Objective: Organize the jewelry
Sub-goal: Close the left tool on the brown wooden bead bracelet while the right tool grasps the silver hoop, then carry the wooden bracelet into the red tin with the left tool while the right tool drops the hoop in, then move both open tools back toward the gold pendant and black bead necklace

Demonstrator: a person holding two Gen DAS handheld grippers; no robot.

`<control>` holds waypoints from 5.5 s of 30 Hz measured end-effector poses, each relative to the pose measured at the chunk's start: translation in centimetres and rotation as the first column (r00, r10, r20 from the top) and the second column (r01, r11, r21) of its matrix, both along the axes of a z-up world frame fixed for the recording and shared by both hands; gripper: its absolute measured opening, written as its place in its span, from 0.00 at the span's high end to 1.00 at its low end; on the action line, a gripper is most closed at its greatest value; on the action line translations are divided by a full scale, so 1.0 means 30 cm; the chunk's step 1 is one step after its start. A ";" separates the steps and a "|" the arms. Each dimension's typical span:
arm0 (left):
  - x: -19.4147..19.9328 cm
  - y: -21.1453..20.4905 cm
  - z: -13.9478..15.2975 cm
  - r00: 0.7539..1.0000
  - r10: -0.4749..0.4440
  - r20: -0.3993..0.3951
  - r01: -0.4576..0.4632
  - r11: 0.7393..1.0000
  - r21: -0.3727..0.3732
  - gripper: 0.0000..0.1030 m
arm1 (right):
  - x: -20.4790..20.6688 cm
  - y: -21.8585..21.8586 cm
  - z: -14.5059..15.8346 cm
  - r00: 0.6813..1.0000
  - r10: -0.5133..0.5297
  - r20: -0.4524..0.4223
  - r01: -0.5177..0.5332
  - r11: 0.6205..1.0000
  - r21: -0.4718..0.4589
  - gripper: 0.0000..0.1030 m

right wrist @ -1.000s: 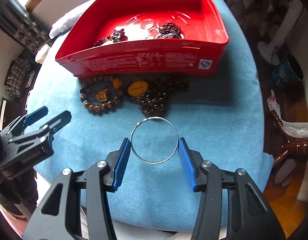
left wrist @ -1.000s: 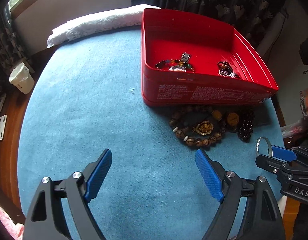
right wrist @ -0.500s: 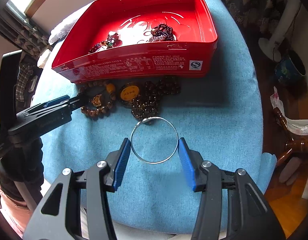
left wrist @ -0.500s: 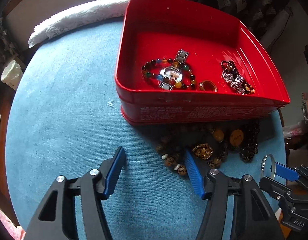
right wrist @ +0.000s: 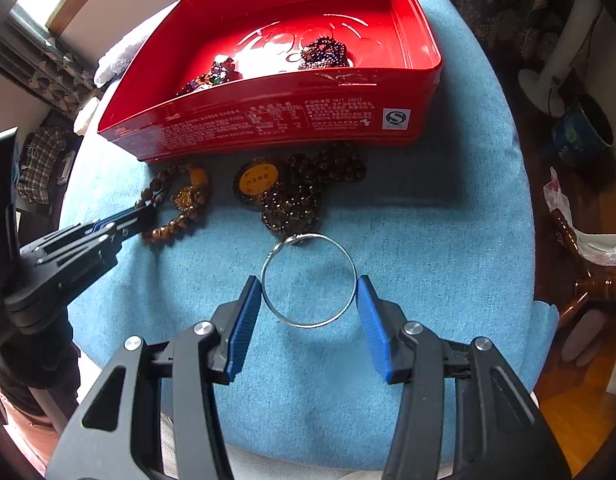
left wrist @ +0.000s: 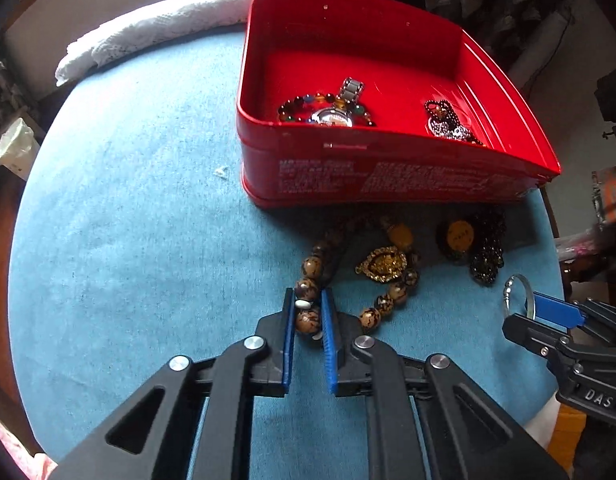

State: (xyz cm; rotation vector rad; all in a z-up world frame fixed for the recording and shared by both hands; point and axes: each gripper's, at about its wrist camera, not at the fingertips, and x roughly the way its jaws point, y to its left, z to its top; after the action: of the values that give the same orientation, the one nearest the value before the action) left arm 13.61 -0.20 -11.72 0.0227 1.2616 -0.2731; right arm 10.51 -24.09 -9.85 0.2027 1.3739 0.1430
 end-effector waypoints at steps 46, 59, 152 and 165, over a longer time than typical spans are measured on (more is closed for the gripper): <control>-0.059 -0.010 0.350 0.973 -0.045 0.225 0.075 0.989 -0.128 0.81 | 0.032 0.016 0.203 0.992 0.057 0.115 -0.055 0.998 -0.021 0.54; 0.038 -0.027 0.476 0.947 -0.030 0.320 0.083 0.985 -0.152 0.81 | 0.158 0.007 0.328 0.974 0.090 0.208 -0.079 0.995 -0.062 0.54; 0.007 0.084 0.087 0.988 0.069 0.135 -0.076 0.996 0.048 0.16 | 0.120 -0.033 0.006 1.000 0.000 0.011 0.000 1.000 0.030 0.33; 0.026 0.081 0.041 0.993 0.060 0.105 -0.064 0.997 0.042 0.17 | 0.182 -0.003 -0.050 1.000 -0.003 -0.022 0.003 1.000 0.013 0.48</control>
State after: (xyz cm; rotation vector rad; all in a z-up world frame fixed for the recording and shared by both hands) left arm 14.38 2.21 -10.50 0.0362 1.1625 -0.1873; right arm 15.97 -24.17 -11.34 0.2178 1.3946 0.1479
